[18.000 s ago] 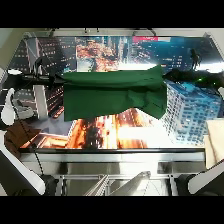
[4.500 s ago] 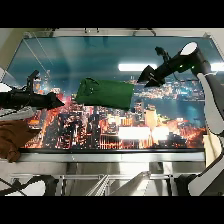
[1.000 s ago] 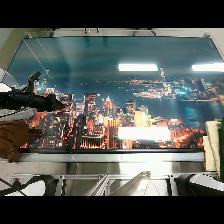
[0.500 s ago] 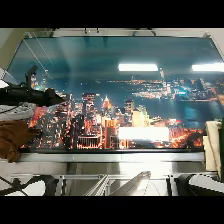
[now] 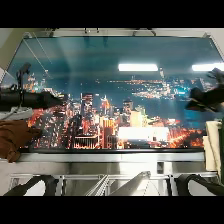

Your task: Fold the shirts.

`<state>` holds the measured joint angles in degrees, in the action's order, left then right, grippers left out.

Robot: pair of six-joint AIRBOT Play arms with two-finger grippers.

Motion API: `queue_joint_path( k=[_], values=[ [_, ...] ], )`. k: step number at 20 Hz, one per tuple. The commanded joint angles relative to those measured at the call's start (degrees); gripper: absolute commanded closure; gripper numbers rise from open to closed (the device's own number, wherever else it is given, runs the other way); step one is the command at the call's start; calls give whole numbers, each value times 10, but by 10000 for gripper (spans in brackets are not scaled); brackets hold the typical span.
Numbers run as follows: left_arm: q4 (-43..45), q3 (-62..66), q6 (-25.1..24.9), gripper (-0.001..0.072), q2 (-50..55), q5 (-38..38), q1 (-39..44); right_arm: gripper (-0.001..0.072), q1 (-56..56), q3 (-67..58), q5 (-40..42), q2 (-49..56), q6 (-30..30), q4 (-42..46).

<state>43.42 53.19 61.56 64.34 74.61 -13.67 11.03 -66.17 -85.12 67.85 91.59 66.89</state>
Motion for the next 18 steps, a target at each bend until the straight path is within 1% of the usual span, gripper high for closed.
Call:
queue_joint_path(
  k=[1,3,4,5,8,10,12,18],
  values=[
    [-1,-119,-4,687,-113,3,0,688,-151,91,154,-91,-33,-24],
    [0,-180,-4,687,-179,-2,0,689,-211,185,238,-145,-37,-8],
    [0,-201,-4,687,-203,-3,0,688,-226,213,266,-160,-45,-12],
    [0,-219,-4,687,-225,-2,0,688,-234,224,274,-168,-53,-14],
    [0,-249,5,687,-277,-2,0,687,-234,224,271,-169,-53,-19],
    [2,-257,5,688,-306,-2,0,687,-234,224,248,-169,-28,-29],
    [4,-256,5,689,-331,-2,0,688,-234,224,245,-169,-29,-31],
    [3,-256,15,689,-358,-1,0,687,-234,224,245,-169,-29,-31]
  ],
)
